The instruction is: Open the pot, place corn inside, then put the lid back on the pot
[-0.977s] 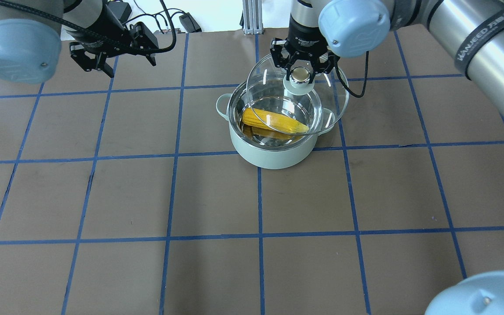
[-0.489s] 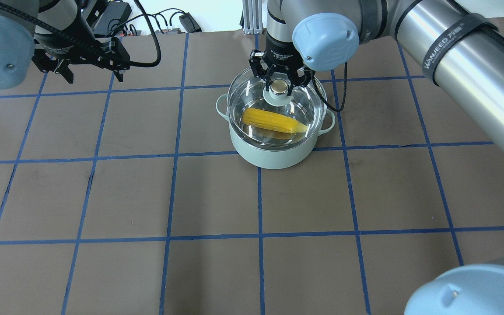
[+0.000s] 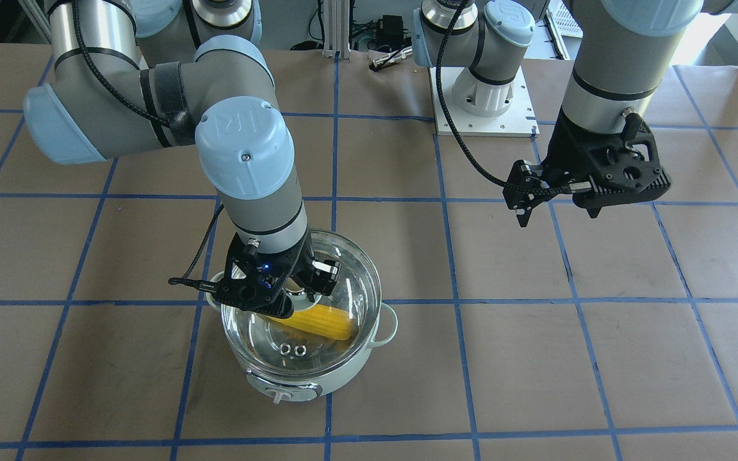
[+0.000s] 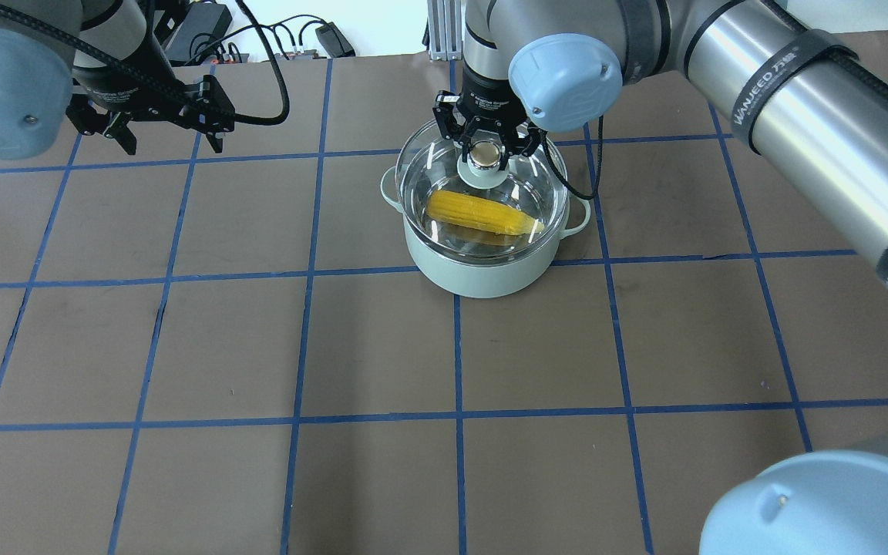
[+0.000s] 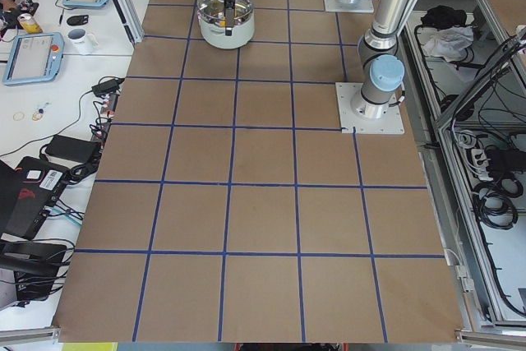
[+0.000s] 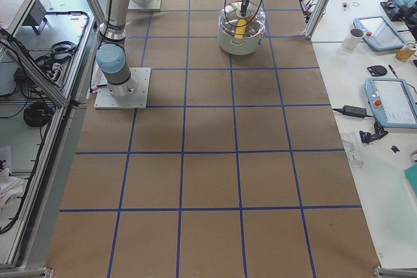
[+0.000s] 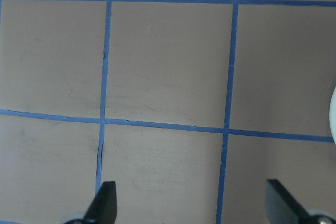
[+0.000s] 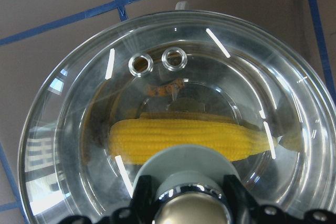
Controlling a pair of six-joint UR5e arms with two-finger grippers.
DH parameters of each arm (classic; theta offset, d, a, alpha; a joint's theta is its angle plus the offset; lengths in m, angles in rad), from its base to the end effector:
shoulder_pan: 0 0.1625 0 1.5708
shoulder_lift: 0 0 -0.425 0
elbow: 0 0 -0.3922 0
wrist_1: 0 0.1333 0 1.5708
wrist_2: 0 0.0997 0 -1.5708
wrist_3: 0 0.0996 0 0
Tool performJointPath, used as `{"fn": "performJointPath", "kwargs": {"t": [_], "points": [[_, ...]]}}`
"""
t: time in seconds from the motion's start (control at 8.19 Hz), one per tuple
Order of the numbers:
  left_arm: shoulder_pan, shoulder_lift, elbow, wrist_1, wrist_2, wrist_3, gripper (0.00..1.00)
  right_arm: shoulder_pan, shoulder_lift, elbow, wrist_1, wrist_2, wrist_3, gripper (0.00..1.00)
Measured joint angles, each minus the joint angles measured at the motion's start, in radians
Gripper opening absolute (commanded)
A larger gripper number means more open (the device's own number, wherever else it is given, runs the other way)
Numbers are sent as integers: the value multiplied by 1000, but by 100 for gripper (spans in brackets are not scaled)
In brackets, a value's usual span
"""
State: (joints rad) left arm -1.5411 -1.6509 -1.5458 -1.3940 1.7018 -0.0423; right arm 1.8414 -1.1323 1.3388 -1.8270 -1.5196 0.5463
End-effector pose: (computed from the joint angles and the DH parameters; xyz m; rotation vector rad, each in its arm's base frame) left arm -0.1043 -0.5399 0.4786 -0.1202 3.0035 -0.1844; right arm 0.3121 -0.6075 0.3725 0.4206 3.0457 -0.0389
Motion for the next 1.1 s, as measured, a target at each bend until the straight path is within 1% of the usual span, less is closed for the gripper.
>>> {"fn": "performJointPath", "kwargs": {"t": [0.24,0.61,0.85,1.1], "points": [[-2,0,-1,-6,-35,-11,100,1,5,6,-5,-6,-6,9],[-3,10,9,-77,-106,-1,100,1,12,8,-7,-1,-3,12],[-4,11,4,-85,-117,2,100,1,16,8,-9,0,-5,13],[-4,7,1,-83,-122,1,100,1,18,10,-9,-5,-9,15]]}}
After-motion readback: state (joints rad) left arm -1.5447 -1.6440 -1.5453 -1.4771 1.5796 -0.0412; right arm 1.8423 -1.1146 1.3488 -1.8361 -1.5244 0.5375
